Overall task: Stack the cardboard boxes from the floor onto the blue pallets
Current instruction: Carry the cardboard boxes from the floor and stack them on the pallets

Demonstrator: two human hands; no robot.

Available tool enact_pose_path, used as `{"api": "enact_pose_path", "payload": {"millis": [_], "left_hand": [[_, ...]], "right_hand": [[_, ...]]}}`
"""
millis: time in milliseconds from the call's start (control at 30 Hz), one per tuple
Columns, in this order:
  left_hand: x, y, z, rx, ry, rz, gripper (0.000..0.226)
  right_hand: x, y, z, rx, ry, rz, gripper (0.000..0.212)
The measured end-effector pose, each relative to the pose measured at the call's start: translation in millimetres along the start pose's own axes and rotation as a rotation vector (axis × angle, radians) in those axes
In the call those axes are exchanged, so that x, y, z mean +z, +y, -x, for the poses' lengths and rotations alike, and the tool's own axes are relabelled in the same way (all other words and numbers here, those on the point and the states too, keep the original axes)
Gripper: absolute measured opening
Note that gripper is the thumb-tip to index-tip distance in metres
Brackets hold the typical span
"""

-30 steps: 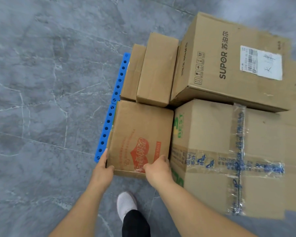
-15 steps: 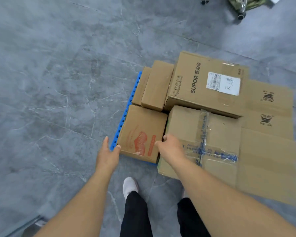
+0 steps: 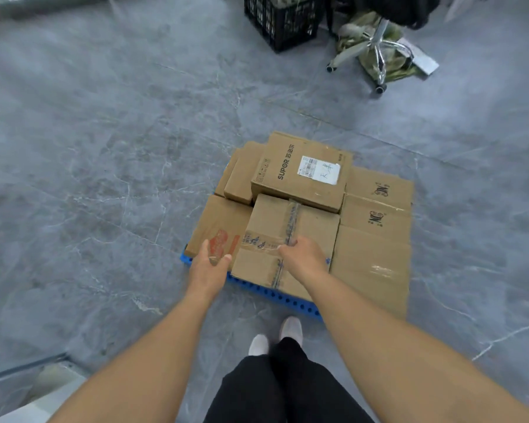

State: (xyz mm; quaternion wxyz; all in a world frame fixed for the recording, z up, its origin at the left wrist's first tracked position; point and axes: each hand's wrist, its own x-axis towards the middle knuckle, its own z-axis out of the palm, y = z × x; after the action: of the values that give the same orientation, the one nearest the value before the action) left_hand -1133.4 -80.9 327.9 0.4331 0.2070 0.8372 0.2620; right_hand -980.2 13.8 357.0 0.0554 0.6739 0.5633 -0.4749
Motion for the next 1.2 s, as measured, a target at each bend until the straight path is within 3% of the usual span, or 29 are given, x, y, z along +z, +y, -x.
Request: {"api": "enact_pose_path", "payload": {"millis": [200, 367, 533, 733, 933, 1067, 1200], "left_hand": [[33.3, 39.2, 35.6, 0.086, -0.074, 0.044, 0.073], [51.1, 65.9, 58.8, 0.166, -0.029, -0.075, 0.064], [74.7, 96.1, 77.8, 0.204, -0.043, -0.007, 0.07], [129.2, 137.3, 107.5, 0.185, 0.09, -0.039, 0.07], [173.1, 120.3, 140.1, 0.034, 0.252, 0.12, 0.072], [178.2, 85.0, 169.4, -0.063, 0.358, 0.234, 0.074], [178.0, 43.0, 203.6, -0.143, 0.464, 0.33, 0.071]], "right_hand": [[-38.1, 22.1, 31.5, -0.002, 0.088, -0.018, 0.024], [-66.7, 39.1, 45.0, 0.007, 0.146, -0.023, 0.026], [-104.9, 52.6, 40.7, -0.048, 0.139, -0.026, 0.02], [-175.2, 83.5, 26.1, -0.18, 0.179, 0.081, 0.018], [-206.4, 102.3, 16.0, -0.324, 0.08, 0.212, 0.017], [-183.5, 109.7, 30.7, -0.422, -0.069, 0.293, 0.03], [-149.9, 116.0, 47.1, -0.448, -0.181, 0.309, 0.02]]}}
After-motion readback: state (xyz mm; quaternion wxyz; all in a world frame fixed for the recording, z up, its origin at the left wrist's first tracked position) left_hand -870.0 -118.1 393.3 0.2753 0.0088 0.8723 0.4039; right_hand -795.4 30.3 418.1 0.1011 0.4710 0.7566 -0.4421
